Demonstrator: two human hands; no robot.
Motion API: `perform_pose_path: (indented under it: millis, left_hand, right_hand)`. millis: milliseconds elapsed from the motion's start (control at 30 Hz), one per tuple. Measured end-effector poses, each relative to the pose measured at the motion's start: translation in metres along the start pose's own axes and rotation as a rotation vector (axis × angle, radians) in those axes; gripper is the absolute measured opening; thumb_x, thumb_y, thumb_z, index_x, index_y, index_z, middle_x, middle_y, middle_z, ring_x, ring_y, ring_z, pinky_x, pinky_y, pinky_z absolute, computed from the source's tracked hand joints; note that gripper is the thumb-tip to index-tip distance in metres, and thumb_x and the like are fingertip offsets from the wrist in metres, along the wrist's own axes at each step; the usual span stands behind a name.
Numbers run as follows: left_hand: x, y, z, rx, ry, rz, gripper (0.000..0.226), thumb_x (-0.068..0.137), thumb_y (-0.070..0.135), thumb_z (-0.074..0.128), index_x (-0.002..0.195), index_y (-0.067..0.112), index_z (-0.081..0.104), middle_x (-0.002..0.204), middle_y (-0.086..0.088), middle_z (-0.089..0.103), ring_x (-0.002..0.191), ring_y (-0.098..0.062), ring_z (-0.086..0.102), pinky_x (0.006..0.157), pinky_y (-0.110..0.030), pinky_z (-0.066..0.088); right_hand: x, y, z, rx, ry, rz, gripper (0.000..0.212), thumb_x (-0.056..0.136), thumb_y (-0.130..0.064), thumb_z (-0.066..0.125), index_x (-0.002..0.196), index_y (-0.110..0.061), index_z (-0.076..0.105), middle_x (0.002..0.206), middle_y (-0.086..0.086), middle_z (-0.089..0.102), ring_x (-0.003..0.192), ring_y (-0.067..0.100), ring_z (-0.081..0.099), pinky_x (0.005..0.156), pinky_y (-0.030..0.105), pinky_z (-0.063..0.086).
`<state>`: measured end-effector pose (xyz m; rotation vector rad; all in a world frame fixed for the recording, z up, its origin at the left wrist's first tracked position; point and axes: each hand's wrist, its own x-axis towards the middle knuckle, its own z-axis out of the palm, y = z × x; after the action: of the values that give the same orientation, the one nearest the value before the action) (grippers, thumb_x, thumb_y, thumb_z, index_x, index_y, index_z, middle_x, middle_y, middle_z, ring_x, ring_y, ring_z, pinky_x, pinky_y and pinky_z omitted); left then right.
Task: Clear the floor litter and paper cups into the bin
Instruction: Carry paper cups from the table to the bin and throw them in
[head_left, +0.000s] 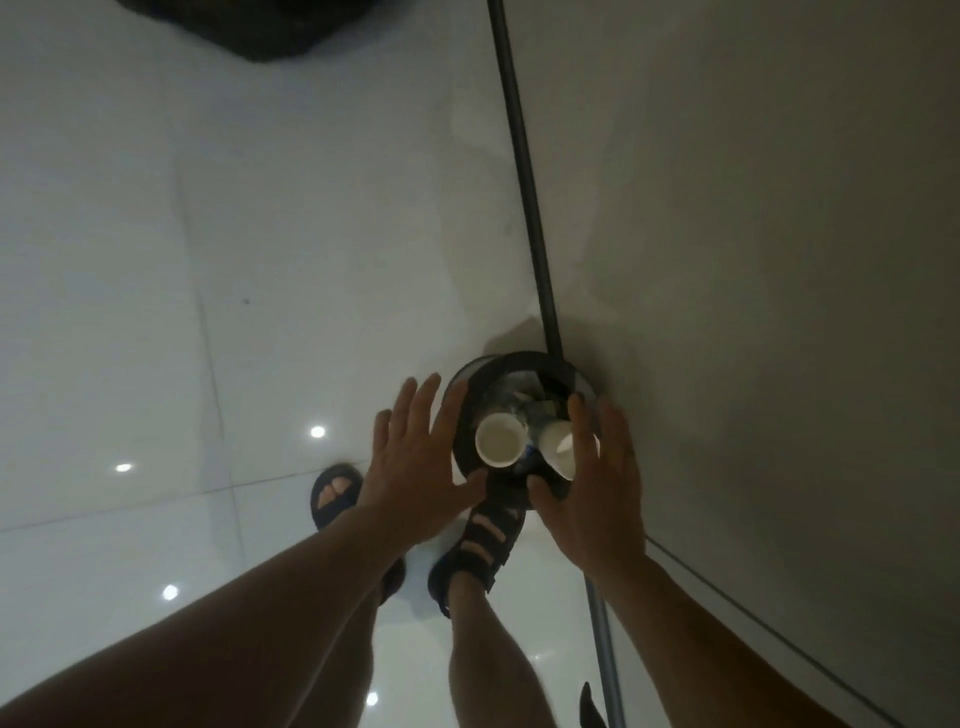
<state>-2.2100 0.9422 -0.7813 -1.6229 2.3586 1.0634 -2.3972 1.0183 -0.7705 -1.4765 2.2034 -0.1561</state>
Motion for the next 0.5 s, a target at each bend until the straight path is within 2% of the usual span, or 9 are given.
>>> perform_pose_path:
  millis: [100, 233, 300, 400, 500]
  left_hand:
    - [-0.028, -0.005, -0.06, 0.043, 0.039, -0.06, 0.099, 0.079, 0.063, 0.056, 0.15, 0.031, -0.005, 0.16, -0.003, 0.0, 0.147, -0.026, -0.007, 0.116, -0.049, 0.008]
    - [-0.074, -0.006, -0.134, 0.049, 0.105, -0.182, 0.099, 0.079, 0.064, 0.056, 0.148, 0.034, -0.008, 0.16, 0.0, -0.001, 0.147, -0.025, -0.008, 0.116, -0.049, 0.005]
    - [-0.098, -0.004, -0.166, 0.031, 0.147, -0.234, 0.096, 0.08, 0.065, 0.052, 0.148, 0.034, -0.008, 0.16, 0.001, -0.003, 0.147, -0.025, -0.009, 0.116, -0.047, 0.004]
    - [-0.141, 0.003, -0.209, 0.004, 0.199, -0.309, 0.093, 0.081, 0.065, 0.049, 0.15, 0.032, -0.004, 0.16, -0.001, -0.002, 0.147, -0.026, -0.007, 0.116, -0.048, 0.007]
    - [-0.187, 0.012, -0.244, 0.004, 0.236, -0.399, 0.092, 0.082, 0.065, 0.048, 0.15, 0.03, -0.003, 0.16, -0.002, -0.002, 0.147, -0.027, -0.007, 0.116, -0.049, 0.008]
  right_hand:
    - [-0.008, -0.043, -0.039, 0.022, -0.015, -0.022, 0.094, 0.078, -0.042, 0.075, 0.152, -0.026, 0.02, 0.16, 0.013, 0.02, 0.147, 0.033, 0.02, 0.11, 0.053, 0.036]
    - [-0.022, -0.109, -0.09, -0.006, -0.025, -0.119, 0.082, 0.081, -0.048, 0.068, 0.15, -0.019, 0.035, 0.156, 0.011, 0.029, 0.145, 0.03, 0.025, 0.11, 0.045, 0.038]
    - [-0.03, -0.143, -0.116, -0.032, -0.056, -0.184, 0.083, 0.084, -0.055, 0.062, 0.152, -0.022, 0.029, 0.158, 0.009, 0.025, 0.146, 0.029, 0.022, 0.113, 0.043, 0.033]
    - [-0.042, -0.189, -0.154, -0.13, -0.143, -0.282, 0.087, 0.086, -0.06, 0.057, 0.155, -0.033, 0.01, 0.163, 0.002, 0.007, 0.15, 0.026, 0.006, 0.117, 0.046, 0.028]
    - [-0.054, -0.224, -0.188, -0.14, -0.196, -0.411, 0.083, 0.089, -0.057, 0.055, 0.154, -0.035, 0.01, 0.164, -0.001, 0.003, 0.15, 0.022, -0.003, 0.119, 0.047, 0.022]
